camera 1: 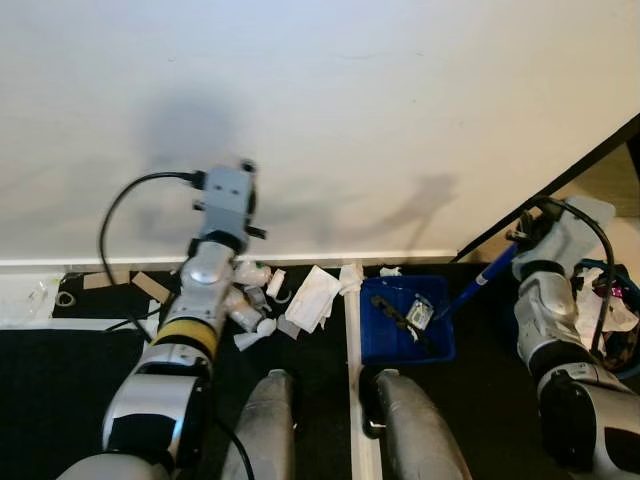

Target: Sweep floor

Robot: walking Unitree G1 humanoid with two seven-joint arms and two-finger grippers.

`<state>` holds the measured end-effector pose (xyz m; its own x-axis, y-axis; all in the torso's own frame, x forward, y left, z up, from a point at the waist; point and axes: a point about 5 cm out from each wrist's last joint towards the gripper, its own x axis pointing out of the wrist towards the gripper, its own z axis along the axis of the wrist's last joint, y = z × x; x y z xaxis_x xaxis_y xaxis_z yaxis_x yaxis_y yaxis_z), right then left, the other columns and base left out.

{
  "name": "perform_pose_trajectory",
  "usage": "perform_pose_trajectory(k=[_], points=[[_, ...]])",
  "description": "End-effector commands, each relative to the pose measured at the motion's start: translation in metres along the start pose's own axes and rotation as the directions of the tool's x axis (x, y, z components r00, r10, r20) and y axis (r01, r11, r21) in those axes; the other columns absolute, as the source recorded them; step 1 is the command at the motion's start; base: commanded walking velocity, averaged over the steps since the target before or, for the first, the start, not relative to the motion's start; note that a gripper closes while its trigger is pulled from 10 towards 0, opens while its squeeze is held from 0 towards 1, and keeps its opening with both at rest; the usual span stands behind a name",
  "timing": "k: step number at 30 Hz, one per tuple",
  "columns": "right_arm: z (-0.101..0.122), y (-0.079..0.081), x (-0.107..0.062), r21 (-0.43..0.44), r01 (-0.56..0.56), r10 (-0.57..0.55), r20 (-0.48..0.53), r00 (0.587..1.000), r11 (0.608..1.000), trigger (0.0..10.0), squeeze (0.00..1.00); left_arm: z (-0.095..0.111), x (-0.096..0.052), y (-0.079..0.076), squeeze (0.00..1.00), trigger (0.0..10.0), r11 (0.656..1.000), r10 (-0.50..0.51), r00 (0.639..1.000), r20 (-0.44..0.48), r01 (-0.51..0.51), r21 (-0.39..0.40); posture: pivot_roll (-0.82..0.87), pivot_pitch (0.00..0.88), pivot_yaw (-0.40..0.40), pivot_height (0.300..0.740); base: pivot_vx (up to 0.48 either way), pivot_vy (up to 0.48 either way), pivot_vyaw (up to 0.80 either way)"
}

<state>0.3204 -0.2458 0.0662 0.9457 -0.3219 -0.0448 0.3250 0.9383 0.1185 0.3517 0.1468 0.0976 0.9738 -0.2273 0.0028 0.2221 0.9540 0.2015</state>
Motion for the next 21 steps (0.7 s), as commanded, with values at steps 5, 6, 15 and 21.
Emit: perform_pose_trajectory(k=[5, 6, 15, 21], points=[[-0.023, 0.018, -0.011, 0.138, -0.023, 0.035, -0.091, 0.995, 0.990, 10.0, 0.00, 0.025, 0.015, -0.088, 0.00, 10.0, 0.951, -0.168, 0.982, 0.086, 0.185, -0.248, 0.04, 0.303, -0.014, 0.740, 0.000, 0.000, 0.00], [-0.022, 0.021, -0.011, 0.146, -0.025, 0.038, -0.087, 0.995, 0.989, 10.0, 0.00, 0.032, 0.017, -0.097, 0.00, 10.0, 0.942, -0.172, 0.979, 0.105, 0.195, -0.273, 0.04, 0.303, -0.014, 0.740, 0.000, 0.000, 0.00], [-0.026, 0.028, -0.013, 0.176, 0.048, -0.029, -0.107, 0.994, 0.983, 10.0, 0.00, 0.100, 0.031, -0.149, 0.00, 10.0, 0.882, -0.024, 0.977, 0.210, 0.120, -0.457, 0.06, 0.300, -0.012, 0.740, 0.000, 0.000, 0.00], [-0.032, 0.027, -0.017, 0.187, 0.062, -0.039, -0.125, 0.991, 0.980, 10.0, 0.00, 0.148, 0.037, -0.165, 0.00, 10.0, 0.765, 0.065, 0.971, 0.232, 0.101, -0.636, 0.07, 0.302, -0.024, 0.740, 0.000, 0.000, 0.00]])
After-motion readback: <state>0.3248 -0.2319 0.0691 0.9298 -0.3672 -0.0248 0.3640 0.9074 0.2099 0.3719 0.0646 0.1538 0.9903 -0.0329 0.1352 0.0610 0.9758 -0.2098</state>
